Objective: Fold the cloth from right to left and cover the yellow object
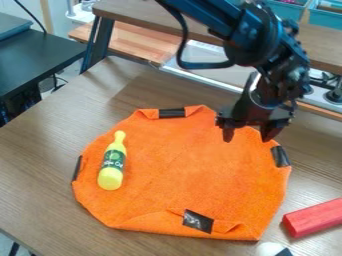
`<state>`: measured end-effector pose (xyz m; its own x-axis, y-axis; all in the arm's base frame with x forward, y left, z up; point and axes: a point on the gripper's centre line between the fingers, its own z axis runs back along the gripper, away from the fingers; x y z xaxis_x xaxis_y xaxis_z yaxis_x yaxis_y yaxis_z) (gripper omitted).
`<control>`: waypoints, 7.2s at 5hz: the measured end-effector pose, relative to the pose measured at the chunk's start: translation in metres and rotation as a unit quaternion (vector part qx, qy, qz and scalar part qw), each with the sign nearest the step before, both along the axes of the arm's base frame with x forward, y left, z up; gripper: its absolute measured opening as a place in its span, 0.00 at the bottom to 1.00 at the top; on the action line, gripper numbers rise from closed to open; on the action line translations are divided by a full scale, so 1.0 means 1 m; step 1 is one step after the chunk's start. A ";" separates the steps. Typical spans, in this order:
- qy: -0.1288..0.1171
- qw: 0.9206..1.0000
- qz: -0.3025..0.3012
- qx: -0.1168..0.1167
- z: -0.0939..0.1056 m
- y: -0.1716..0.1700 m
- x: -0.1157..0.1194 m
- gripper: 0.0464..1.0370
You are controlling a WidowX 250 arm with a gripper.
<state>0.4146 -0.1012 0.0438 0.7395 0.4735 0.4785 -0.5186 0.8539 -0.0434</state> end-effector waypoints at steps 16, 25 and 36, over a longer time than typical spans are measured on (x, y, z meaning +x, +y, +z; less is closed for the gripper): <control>-0.005 0.998 0.055 -0.001 -0.047 -0.043 0.022 0.03; -0.042 0.988 0.084 -0.125 0.011 0.134 -0.094 0.02; -0.019 0.993 0.106 -0.053 0.031 0.182 -0.128 0.96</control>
